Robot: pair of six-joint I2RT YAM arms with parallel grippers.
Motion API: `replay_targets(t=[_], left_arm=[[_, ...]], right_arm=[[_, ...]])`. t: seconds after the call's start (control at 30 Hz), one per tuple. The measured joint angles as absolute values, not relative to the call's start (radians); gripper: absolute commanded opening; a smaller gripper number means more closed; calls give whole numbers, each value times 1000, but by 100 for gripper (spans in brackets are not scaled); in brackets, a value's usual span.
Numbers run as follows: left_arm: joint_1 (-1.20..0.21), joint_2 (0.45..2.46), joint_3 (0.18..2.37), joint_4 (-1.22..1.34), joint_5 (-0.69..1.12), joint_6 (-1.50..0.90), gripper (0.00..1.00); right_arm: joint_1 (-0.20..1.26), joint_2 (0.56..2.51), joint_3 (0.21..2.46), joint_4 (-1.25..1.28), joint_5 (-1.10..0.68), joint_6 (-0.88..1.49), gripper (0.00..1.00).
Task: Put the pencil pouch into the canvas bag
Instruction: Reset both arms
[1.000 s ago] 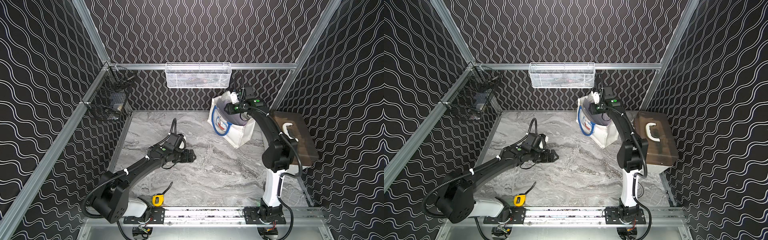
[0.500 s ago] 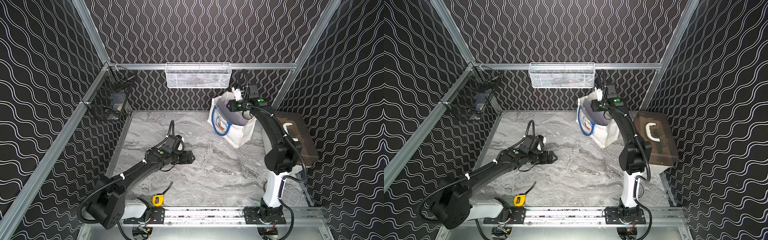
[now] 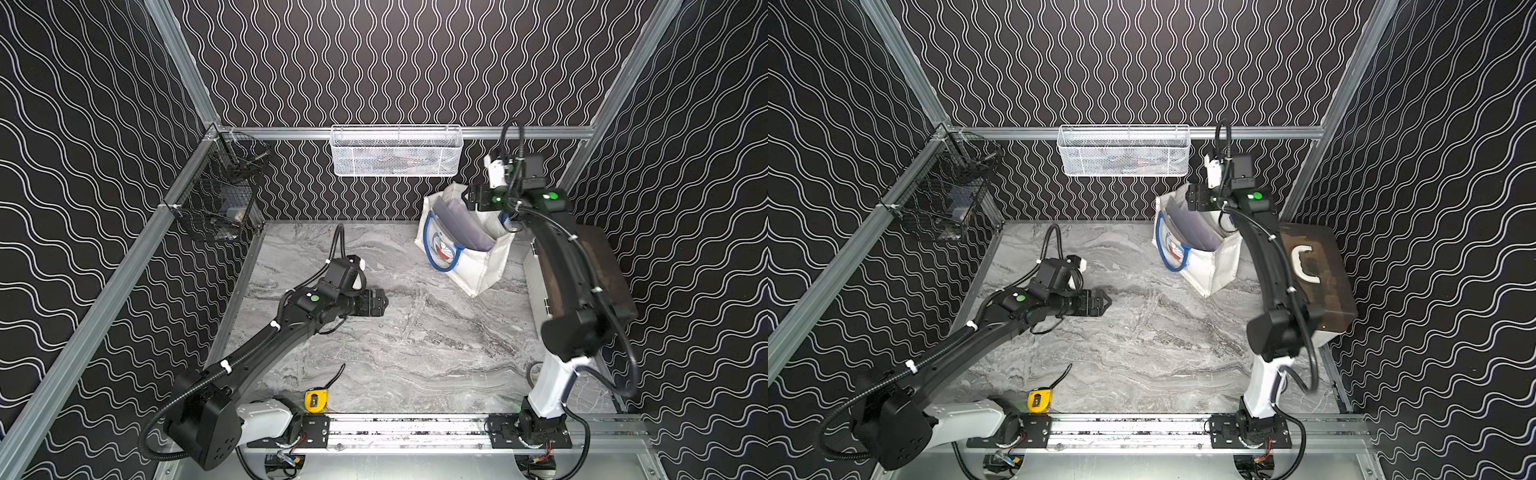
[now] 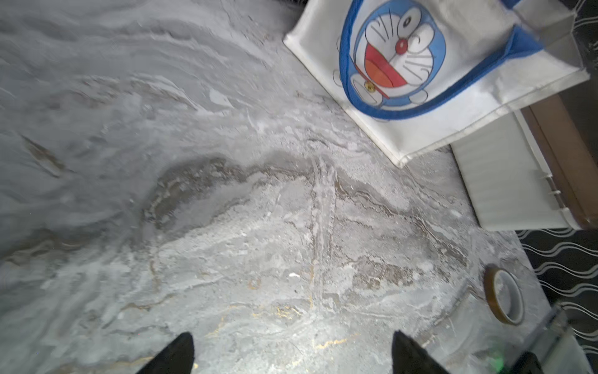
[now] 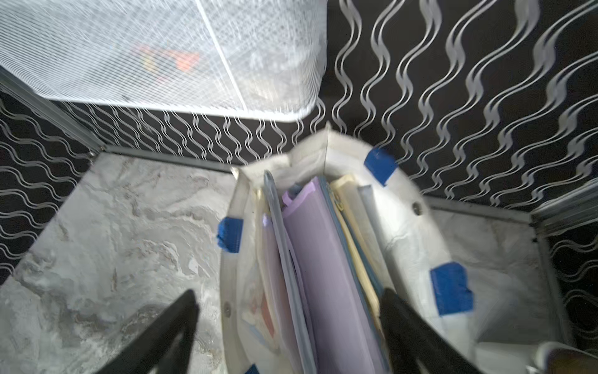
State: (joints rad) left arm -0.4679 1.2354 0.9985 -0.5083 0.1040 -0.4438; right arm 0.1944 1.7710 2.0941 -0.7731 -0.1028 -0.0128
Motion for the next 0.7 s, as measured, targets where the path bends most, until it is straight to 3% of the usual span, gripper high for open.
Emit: replay_targets(t=[0.3,0.7], left_arm=[[-443,1122,915,-549,-161,-405,99],[-437,992,690,-483,-477,-446,99]], right_arm=[[189,1083,1241,-582,68,104,100],[176,807,540,-261,311,247,100]])
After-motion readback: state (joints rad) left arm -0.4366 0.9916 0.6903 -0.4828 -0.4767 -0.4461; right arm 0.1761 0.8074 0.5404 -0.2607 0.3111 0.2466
